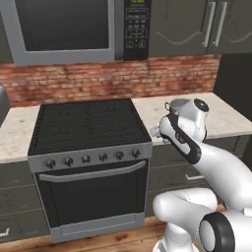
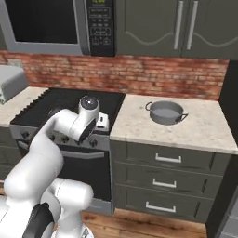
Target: Turn on the sink faucet. Then move the mushroom from the counter to the sink. Turn off the sink. Move the vegetable from the sink to the pot next to the stove. Finally move the pot to the rear right burner.
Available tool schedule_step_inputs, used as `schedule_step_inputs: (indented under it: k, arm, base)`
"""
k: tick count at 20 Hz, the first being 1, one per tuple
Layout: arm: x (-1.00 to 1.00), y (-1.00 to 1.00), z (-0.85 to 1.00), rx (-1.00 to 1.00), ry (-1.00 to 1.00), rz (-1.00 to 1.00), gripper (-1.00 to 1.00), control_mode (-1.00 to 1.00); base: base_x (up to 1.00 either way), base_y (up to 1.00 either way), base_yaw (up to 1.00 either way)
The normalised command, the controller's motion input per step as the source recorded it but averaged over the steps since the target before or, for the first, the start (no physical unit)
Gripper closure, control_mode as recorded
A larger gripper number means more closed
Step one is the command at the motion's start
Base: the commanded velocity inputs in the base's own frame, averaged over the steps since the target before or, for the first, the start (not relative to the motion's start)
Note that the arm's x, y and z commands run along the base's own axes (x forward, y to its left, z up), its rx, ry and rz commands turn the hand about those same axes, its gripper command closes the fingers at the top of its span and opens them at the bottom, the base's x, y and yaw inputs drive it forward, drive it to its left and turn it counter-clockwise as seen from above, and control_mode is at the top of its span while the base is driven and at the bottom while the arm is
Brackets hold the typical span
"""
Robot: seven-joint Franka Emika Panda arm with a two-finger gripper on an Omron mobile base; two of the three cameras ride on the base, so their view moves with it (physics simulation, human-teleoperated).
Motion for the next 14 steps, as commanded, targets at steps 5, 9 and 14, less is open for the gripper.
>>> schedule_step_inputs:
  k: [5,9,14]
  arm:
    - [0.00,0.00,0.00,0.00,0.00,0.00,1.00,1.00]
    - [0.00,0.00,0.00,0.00,0.00,0.00,1.00,1.00]
    - [0.00,0.00,0.00,0.00,0.00,0.00,1.00,1.00]
  base:
    - [0.68,0.06,-0.09]
    - [0.66,0.09,-0.08]
    - [0.64,0.11,-0.07]
